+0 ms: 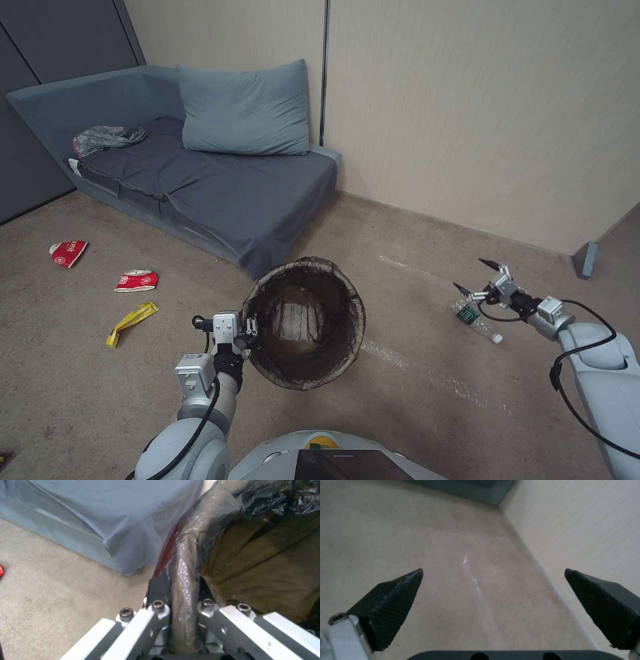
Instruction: Pick up the trash bin, then pick up the garbage from the floor and place it into the trash bin.
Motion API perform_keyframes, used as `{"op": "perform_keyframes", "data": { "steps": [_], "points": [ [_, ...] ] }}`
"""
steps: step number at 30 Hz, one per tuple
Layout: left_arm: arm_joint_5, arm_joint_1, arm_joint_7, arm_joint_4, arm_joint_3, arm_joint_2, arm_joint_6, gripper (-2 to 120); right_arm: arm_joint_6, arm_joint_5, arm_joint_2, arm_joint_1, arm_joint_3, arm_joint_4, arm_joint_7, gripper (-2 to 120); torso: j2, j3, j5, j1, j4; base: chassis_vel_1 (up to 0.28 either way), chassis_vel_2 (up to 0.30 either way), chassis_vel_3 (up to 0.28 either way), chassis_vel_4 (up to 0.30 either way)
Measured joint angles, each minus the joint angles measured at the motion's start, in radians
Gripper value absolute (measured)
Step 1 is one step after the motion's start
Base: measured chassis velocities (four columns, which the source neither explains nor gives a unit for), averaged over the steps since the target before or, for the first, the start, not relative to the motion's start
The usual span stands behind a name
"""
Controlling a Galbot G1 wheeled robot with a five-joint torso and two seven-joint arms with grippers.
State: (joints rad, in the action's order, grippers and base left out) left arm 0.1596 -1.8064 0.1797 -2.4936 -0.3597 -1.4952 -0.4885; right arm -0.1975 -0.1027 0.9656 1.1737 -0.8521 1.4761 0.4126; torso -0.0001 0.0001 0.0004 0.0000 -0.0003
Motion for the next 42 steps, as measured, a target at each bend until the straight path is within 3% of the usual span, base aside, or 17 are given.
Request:
{"op": "perform_keyframes", "data": {
  "steps": [2,4,5,8,15,23,42],
  "points": [
    [-0.001,-0.001,0.000,0.000,0.000,-0.001,0.000,3,-0.011,0.004,-0.009,-0.002,0.000,-0.019,0.039,100,0.000,0.000,0.0000,0.000,0.0004,0.000,0.000,0.000,0.000],
    [-0.003,-0.003,0.001,0.000,0.000,-0.002,0.001,3,-0.046,0.023,-0.028,-0.005,-0.005,-0.066,0.164,100,0.000,0.000,-0.0003,0.000,0.0002,0.000,0.000,0.000,0.000],
    [-0.003,-0.003,0.001,0.000,0.000,-0.002,0.001,3,-0.046,0.023,-0.028,-0.005,-0.005,-0.066,0.164,100,0.000,0.000,-0.0003,0.000,0.0002,0.000,0.000,0.000,0.000],
    [-0.004,-0.002,0.006,0.004,0.003,-0.002,0.003,3,-0.082,0.057,-0.043,0.000,-0.031,-0.118,0.352,100,0.000,0.000,-0.0004,0.000,0.0002,0.000,0.000,0.000,0.000],
    [-0.003,0.002,0.011,0.008,0.007,0.005,0.006,3,-0.122,0.101,-0.044,-0.005,-0.054,-0.251,0.477,100,0.000,0.000,-0.0003,0.000,0.0002,0.000,0.000,0.000,0.000],
    [-0.016,-0.011,0.013,0.005,0.011,0.004,0.006,3,-0.158,0.149,-0.043,-0.070,-0.039,-0.455,0.463,100,0.000,0.000,-0.0004,0.000,0.0003,0.000,0.000,0.000,0.000],
    [-0.025,-0.016,0.016,0.004,0.012,0.001,0.008,3,-0.150,0.213,-0.043,-0.215,0.047,-0.720,0.333,100,0.000,0.000,-0.0004,0.000,0.0003,0.000,0.000,0.000,0.000]
  ]
}}
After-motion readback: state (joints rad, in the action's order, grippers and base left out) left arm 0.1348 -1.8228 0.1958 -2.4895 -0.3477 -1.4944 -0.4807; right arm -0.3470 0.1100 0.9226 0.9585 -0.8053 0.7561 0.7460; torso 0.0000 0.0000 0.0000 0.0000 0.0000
